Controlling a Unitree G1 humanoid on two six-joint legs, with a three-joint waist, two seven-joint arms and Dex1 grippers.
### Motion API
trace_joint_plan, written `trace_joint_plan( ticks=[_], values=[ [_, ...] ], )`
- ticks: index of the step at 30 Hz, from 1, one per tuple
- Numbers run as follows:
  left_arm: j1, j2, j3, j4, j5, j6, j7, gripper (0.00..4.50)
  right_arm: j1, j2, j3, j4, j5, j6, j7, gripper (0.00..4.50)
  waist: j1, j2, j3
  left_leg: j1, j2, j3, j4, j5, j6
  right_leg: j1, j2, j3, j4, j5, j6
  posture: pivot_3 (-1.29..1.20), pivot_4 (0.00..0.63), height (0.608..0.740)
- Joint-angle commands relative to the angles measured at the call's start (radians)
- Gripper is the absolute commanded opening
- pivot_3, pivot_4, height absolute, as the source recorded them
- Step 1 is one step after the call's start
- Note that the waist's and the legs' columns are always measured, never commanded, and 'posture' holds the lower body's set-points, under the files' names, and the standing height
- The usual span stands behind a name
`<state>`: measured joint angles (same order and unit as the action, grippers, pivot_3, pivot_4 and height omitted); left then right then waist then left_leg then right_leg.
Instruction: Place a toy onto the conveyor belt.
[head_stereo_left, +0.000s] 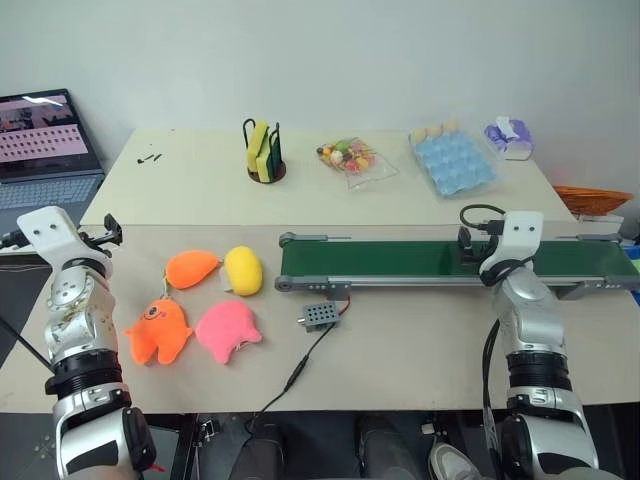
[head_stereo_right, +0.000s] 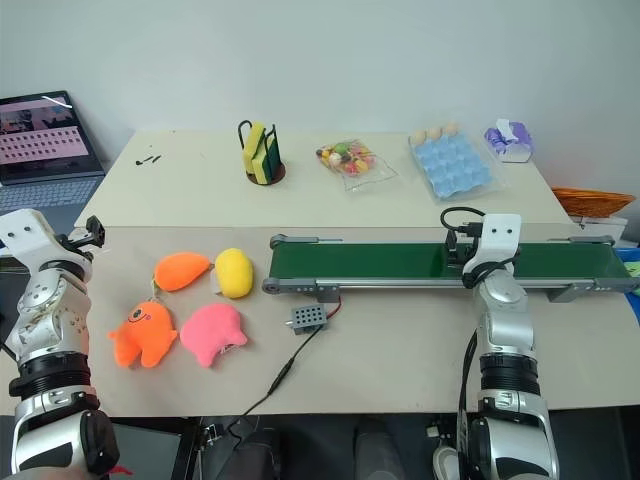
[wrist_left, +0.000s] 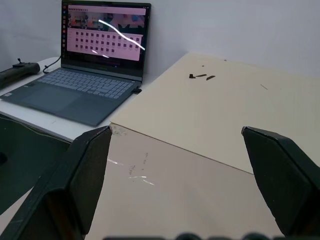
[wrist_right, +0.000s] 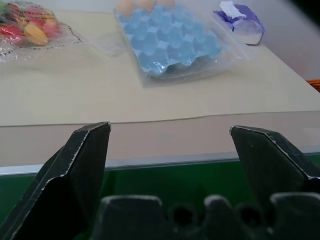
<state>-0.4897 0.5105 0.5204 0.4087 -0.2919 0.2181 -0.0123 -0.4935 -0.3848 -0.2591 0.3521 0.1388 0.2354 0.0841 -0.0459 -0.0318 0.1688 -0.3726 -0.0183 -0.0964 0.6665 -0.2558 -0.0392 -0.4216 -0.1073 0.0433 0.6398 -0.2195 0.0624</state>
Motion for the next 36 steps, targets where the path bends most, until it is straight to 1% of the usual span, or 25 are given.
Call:
trace_joint_plan(
  ticks=[1,3,5,7,10,12,13,16,18,19,21,22,23,25,27,30,32,34,36],
  values=[
    [-0.006,0.011,-0.019,-0.051,0.022,-0.032,-0.002,4.43,-0.007,-0.018,-0.012,-0.034,-0.003,-0.038,0.007,4.5,0.0,0.0,0.0,0.0,0.0,0.0,0.0,0.0,0.0,0.0,0.0,0.0,0.0,0.0,0.0,0.0,0.15,0.74],
    [-0.008,0.005,-0.035,-0.064,0.028,-0.03,-0.006,4.43,-0.014,-0.013,0.008,-0.078,0.039,-0.043,0.093,4.5,0.0,0.0,0.0,0.0,0.0,0.0,0.0,0.0,0.0,0.0,0.0,0.0,0.0,0.0,0.0,0.0,0.15,0.74],
    [-0.007,0.002,-0.039,-0.069,0.027,-0.03,-0.007,4.43,0.014,-0.016,0.089,-0.238,0.123,-0.052,0.298,4.5,-0.002,0.0,0.0,0.0,0.0,0.0,0.0,0.0,0.0,0.0,0.0,0.0,0.0,0.0,0.0,0.0,0.15,0.74],
    [-0.003,-0.003,-0.037,-0.073,0.022,-0.028,-0.003,4.43,0.07,-0.035,0.158,-0.408,0.214,-0.033,0.477,4.5,-0.008,0.0,0.0,0.0,0.0,0.0,0.0,0.0,0.0,0.0,0.0,0.0,0.0,0.0,0.0,0.0,0.15,0.74],
    [0.004,-0.006,-0.039,-0.076,0.021,-0.026,0.0,4.43,0.192,-0.083,0.207,-0.606,0.372,0.013,0.697,4.5,-0.009,0.0,0.0,0.0,0.001,-0.001,-0.002,0.0,0.0,0.0,0.001,-0.001,-0.001,0.0,0.001,0.0,0.15,0.74],
    [0.007,-0.007,-0.04,-0.077,0.02,-0.025,0.0,4.43,0.27,-0.113,0.219,-0.695,0.474,0.043,0.806,4.5,0.0,0.0,0.0,0.0,0.001,-0.001,-0.002,0.0,0.0,0.002,0.001,-0.001,-0.005,0.0,0.001,0.0,0.15,0.74],
    [0.007,-0.007,-0.04,-0.077,0.02,-0.025,-0.001,4.43,0.293,-0.119,0.216,-0.715,0.508,0.05,0.835,4.5,0.005,0.0,0.0,0.0,0.0,-0.002,-0.002,0.0,0.0,0.003,0.001,-0.002,-0.008,0.0,0.001,0.0,0.15,0.74],
    [0.008,-0.012,-0.028,-0.079,0.002,-0.021,-0.005,4.43,0.357,-0.099,0.181,-0.744,0.644,0.064,0.907,4.5,0.008,-0.001,0.0,-0.001,0.0,-0.001,-0.002,0.0,0.0,0.004,0.0,-0.002,-0.009,0.0,0.001,0.0,0.15,0.74],
    [0.009,-0.023,0.0,-0.083,-0.046,-0.015,-0.029,4.43,0.381,-0.086,0.182,-0.751,0.68,0.059,0.935,4.5,0.009,0.0,0.0,0.0,0.0,-0.001,-0.002,0.0,0.0,0.004,0.0,-0.002,-0.009,0.0,0.001,0.0,0.15,0.74],
    [0.008,-0.038,0.027,-0.091,-0.104,-0.003,-0.061,4.43,0.388,-0.078,0.186,-0.752,0.685,0.055,0.942,4.5,0.01,0.0,0.0,0.0,0.0,-0.002,-0.002,0.0,0.0,0.003,0.0,-0.002,-0.008,0.0,0.001,0.0,0.15,0.74],
    [0.029,-0.074,0.111,-0.134,-0.295,0.072,-0.169,4.43,0.403,-0.063,0.212,-0.751,0.676,0.049,0.95,4.5,0.006,-0.001,0.0,0.001,0.0,-0.001,-0.002,0.0,0.0,0.004,0.0,-0.002,-0.008,0.001,0.001,0.0,0.15,0.74],
    [0.052,-0.08,0.142,-0.158,-0.369,0.117,-0.215,4.43,0.411,-0.057,0.223,-0.749,0.667,0.047,0.953,4.5,0.004,-0.001,0.0,0.001,0.0,-0.001,-0.002,0.0,0.0,0.004,0.0,-0.002,-0.008,0.001,0.001,0.0,0.15,0.74],
    [0.087,-0.076,0.167,-0.182,-0.435,0.18,-0.254,4.43,0.419,-0.05,0.23,-0.746,0.665,0.047,0.955,4.5,0.0,-0.001,0.0,0.001,0.0,-0.001,-0.002,0.0,0.0,0.003,0.0,-0.001,-0.008,0.001,0.001,0.0,0.15,0.74],
    [0.151,-0.055,0.185,-0.218,-0.505,0.26,-0.31,4.43,0.429,-0.041,0.233,-0.746,0.669,0.05,0.955,4.5,-0.007,0.0,0.0,0.001,0.001,-0.001,-0.002,0.0,0.0,0.002,0.0,-0.001,-0.007,0.0,0.001,0.0,0.15,0.74],
    [0.252,-0.032,0.228,-0.258,-0.581,0.335,-0.361,4.43,0.445,-0.042,0.234,-0.74,0.662,0.047,0.956,4.5,-0.008,0.0,0.0,0.001,0.001,-0.001,-0.003,0.0,0.0,0.002,0.001,-0.001,-0.007,0.0,0.001,0.0,0.15,0.74],
    [0.404,0.026,0.255,-0.284,-0.607,0.376,-0.475,4.43,0.456,-0.042,0.23,-0.724,0.657,0.047,0.958,4.5,-0.013,0.0,0.0,0.001,0.001,0.0,-0.003,0.0,0.001,0.002,0.001,0.0,-0.008,0.0,0.001,0.0,0.15,0.74],
    [0.51,0.061,0.286,-0.319,-0.665,0.435,-0.561,4.43,0.454,-0.044,0.229,-0.714,0.66,0.053,0.96,4.5,-0.008,-0.001,0.0,0.001,0.001,0.0,-0.004,0.0,0.001,0.002,0.001,-0.001,-0.008,0.0,0.0,0.0,0.15,0.74],
    [0.596,0.082,0.314,-0.335,-0.705,0.479,-0.625,4.43,0.454,-0.047,0.232,-0.71,0.657,0.055,0.962,4.5,0.0,0.0,0.0,0.002,0.001,0.0,-0.004,0.0,0.001,0.003,0.001,-0.001,-0.007,0.0,0.0,0.0,0.15,0.74],
    [0.686,0.09,0.333,-0.301,-0.7,0.489,-0.681,4.43,0.45,-0.048,0.235,-0.699,0.646,0.049,0.965,4.5,0.006,0.0,0.0,0.004,0.001,0.0,-0.004,0.0,0.001,0.005,0.001,-0.001,-0.008,0.0,0.0,0.0,0.15,0.74]
  ],
)
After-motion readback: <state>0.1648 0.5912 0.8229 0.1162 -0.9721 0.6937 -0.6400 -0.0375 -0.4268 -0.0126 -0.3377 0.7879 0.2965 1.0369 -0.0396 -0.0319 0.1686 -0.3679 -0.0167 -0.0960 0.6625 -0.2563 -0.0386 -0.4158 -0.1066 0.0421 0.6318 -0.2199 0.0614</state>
